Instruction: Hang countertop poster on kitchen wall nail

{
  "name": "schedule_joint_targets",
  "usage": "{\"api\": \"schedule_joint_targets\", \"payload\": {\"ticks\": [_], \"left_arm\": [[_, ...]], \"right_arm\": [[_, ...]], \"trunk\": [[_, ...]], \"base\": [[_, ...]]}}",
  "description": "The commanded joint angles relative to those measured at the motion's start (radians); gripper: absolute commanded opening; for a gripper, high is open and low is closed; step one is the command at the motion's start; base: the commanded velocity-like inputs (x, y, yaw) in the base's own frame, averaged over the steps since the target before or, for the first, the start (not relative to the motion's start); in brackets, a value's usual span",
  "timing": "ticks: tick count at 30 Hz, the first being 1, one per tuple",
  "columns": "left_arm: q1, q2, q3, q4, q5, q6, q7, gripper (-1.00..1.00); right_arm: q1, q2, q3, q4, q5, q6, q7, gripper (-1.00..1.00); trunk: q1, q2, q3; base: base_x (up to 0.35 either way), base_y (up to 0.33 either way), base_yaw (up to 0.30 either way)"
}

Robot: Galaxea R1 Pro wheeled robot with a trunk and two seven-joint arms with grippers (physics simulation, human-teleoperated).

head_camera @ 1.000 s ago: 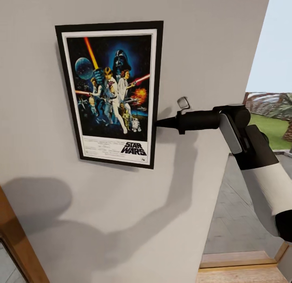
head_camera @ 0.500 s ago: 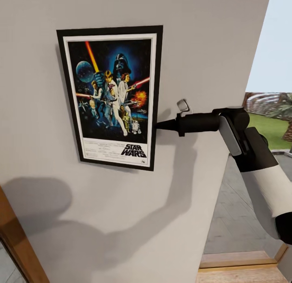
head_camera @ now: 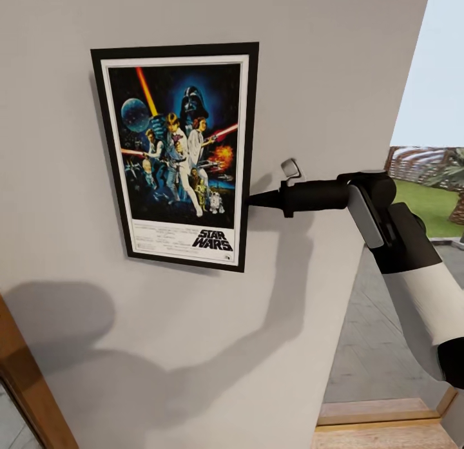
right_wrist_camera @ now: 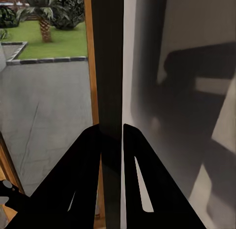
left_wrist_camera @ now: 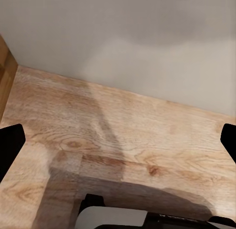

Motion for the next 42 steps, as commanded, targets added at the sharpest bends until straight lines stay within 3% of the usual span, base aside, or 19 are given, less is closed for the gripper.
{"api": "schedule_joint_targets", "payload": {"ticks": [1,42], "left_arm": [[0.0,-0.001,0.003,-0.002,0.004,0.008,-0.006,1.0],[0.0,0.0,0.003,-0.002,0.004,0.008,-0.006,1.0]], "right_arm": [[0.0,-0.001,0.001,0.0,-0.007,0.007,0.001,-1.0],[0.005,-0.001,0.001,0.0,-0.006,0.007,0.001,-1.0]], "trunk": [[0.0,-0.001,0.0],[0.0,-0.001,0.0]], "base": [[0.0,0.029,0.0],[0.0,0.051,0.0]]}}
